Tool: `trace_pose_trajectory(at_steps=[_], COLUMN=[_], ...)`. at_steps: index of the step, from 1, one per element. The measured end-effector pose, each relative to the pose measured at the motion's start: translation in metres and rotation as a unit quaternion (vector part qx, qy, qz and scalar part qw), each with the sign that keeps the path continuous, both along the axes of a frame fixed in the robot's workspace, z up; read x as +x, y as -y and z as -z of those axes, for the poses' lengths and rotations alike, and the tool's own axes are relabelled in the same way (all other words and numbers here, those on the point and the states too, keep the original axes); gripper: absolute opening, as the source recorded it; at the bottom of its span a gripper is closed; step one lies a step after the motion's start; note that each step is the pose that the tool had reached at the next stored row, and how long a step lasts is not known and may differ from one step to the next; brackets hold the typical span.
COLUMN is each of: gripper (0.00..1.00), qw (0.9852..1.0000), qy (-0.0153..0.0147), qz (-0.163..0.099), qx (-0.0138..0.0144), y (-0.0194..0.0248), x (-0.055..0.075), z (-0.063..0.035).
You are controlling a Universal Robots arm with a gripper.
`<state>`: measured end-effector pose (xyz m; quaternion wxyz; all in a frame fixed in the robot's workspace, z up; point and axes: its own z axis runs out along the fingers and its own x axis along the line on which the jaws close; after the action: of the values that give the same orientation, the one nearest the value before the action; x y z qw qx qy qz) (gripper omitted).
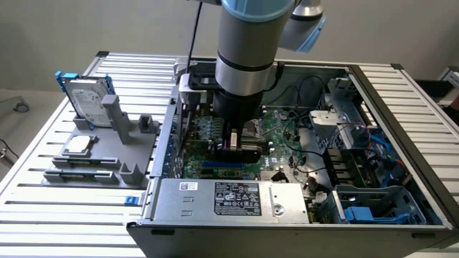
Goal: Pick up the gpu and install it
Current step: 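Insert the gpu into the slot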
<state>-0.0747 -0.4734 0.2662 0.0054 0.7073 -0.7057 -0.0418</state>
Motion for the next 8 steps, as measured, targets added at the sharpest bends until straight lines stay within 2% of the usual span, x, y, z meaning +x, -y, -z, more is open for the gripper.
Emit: trace_pose_trajectory(at_steps=[8], gripper=[0.27], qw=[1.0000], qy=[0.0001], qz=[-0.008], qx=[-0.0001], y=[0.0000], x=[-0.0001], z=[0.0015])
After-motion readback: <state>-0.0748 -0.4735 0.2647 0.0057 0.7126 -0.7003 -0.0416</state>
